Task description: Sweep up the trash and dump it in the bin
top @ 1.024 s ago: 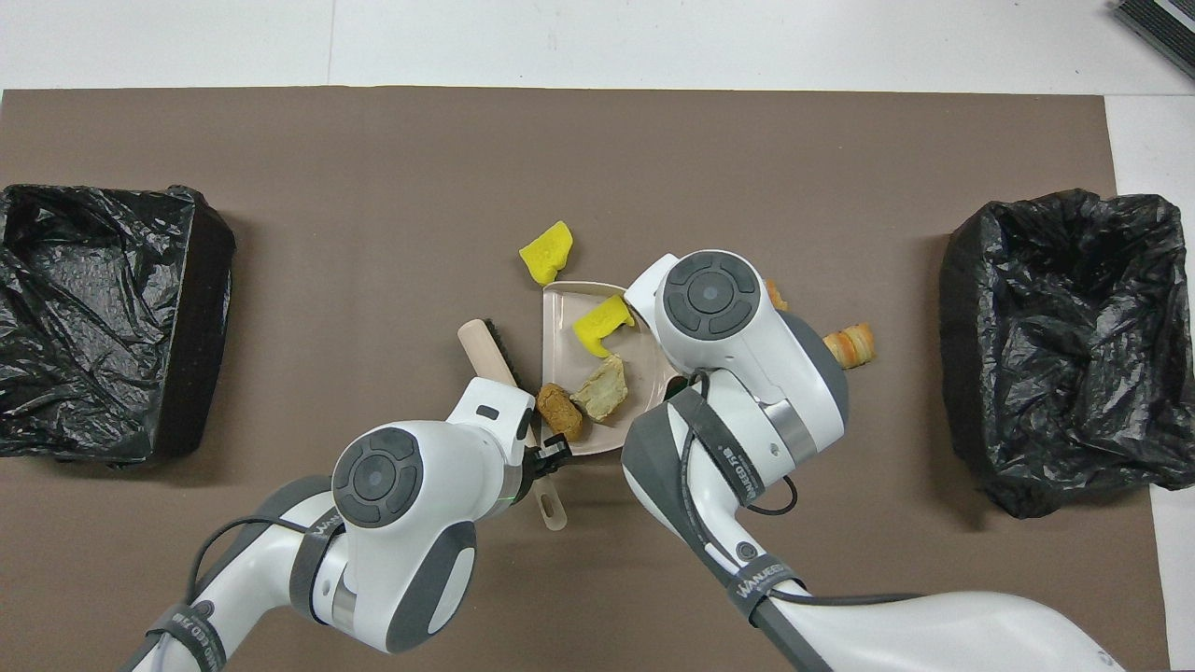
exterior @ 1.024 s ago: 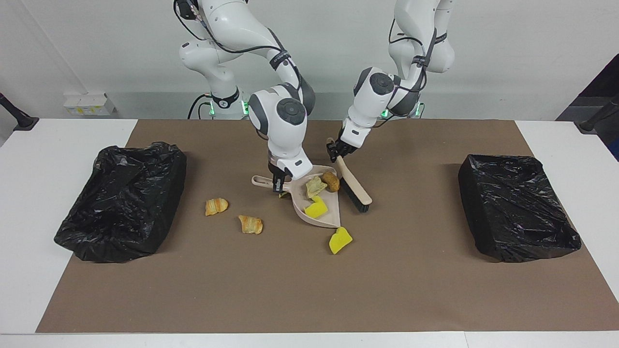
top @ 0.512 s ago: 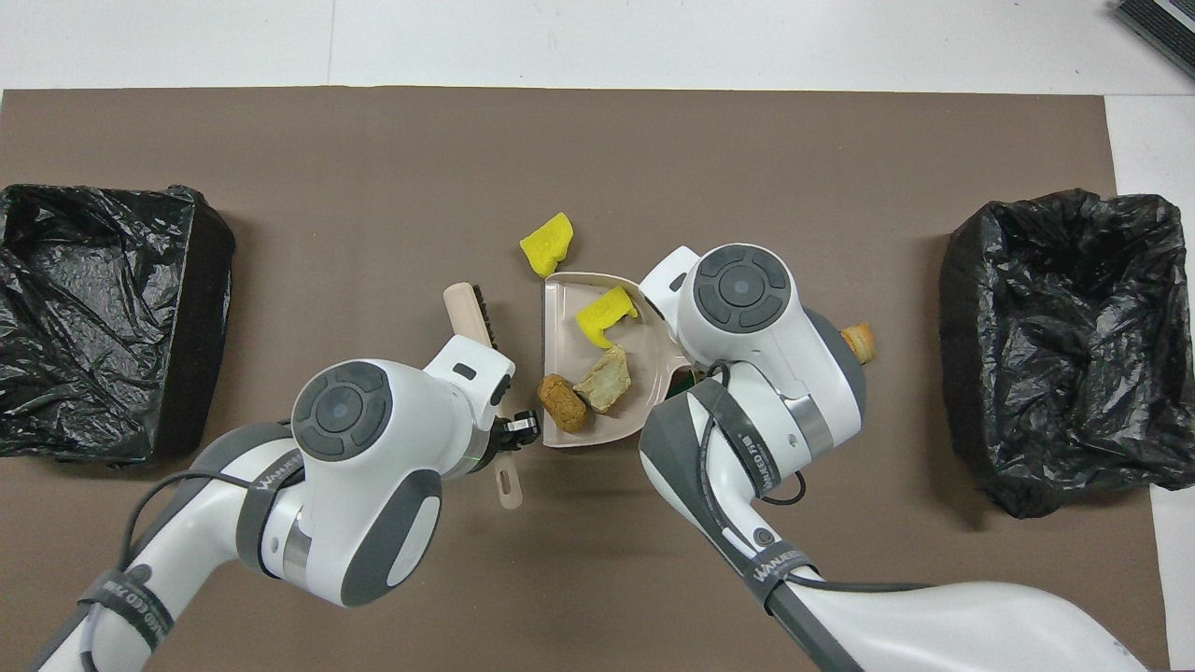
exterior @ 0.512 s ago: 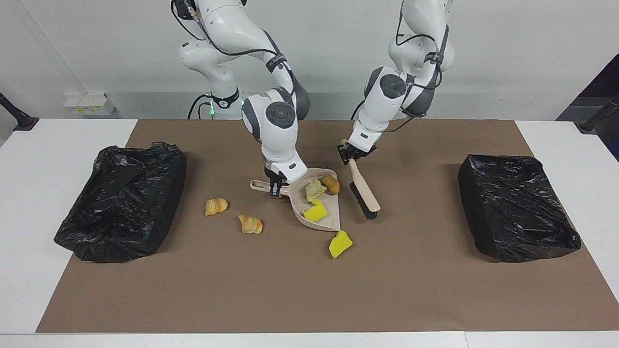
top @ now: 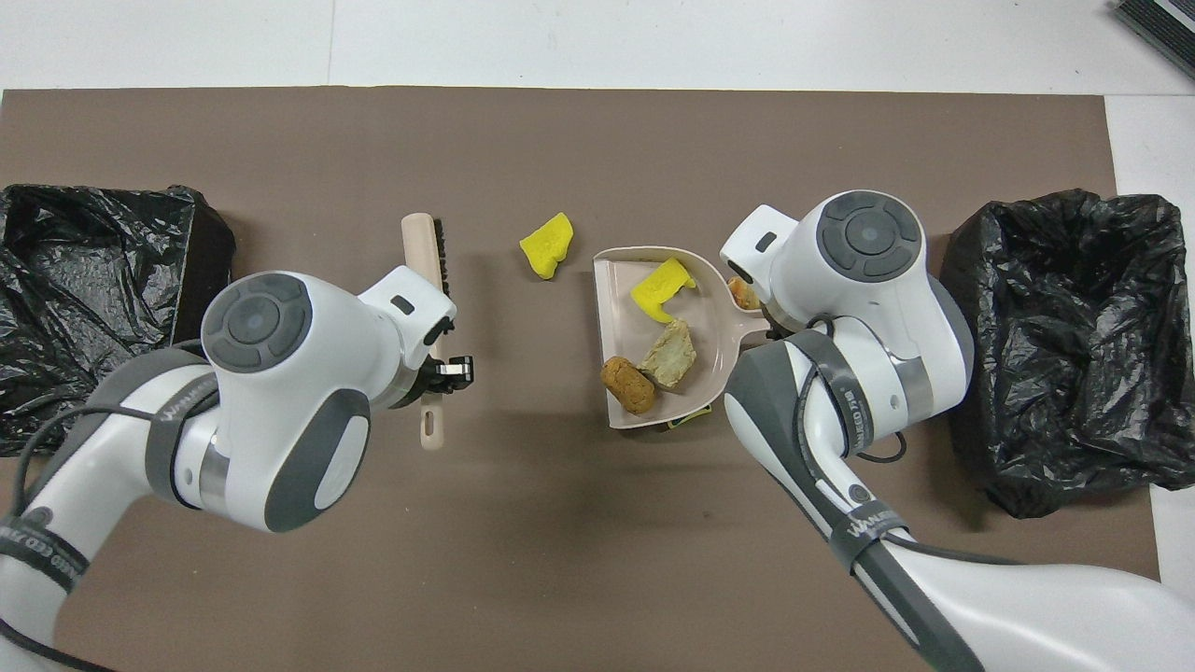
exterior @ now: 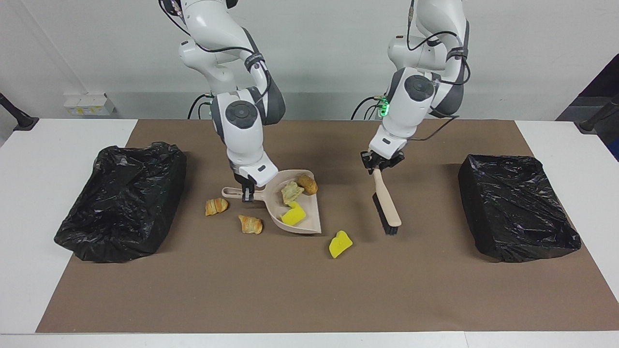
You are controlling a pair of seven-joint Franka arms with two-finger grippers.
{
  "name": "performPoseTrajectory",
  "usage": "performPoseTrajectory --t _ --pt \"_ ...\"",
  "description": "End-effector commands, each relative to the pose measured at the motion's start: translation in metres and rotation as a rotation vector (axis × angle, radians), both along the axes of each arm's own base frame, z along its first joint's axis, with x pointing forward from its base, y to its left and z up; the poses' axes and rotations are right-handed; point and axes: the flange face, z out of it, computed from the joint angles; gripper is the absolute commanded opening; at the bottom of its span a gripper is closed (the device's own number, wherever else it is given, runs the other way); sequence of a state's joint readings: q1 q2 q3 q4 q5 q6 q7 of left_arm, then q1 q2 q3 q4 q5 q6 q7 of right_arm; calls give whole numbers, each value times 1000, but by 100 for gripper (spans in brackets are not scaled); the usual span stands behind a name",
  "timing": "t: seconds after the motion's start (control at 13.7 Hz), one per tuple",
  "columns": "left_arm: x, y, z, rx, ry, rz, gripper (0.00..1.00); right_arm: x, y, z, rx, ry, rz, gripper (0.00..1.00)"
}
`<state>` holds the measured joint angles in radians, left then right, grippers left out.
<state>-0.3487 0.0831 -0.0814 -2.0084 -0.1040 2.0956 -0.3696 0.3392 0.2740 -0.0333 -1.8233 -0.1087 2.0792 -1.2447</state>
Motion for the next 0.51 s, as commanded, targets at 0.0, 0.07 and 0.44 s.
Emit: performPoseTrajectory --t 0.0,0.07,0.44 --pt "44 -4 13 21 2 -99 0 7 -5 15 -20 -10 10 0" --pt "50 -3 6 42 -2 -149 0 10 -5 18 -29 0 -5 0" --pt "85 -11 -14 127 21 -245 0 39 19 3 -162 20 23 0"
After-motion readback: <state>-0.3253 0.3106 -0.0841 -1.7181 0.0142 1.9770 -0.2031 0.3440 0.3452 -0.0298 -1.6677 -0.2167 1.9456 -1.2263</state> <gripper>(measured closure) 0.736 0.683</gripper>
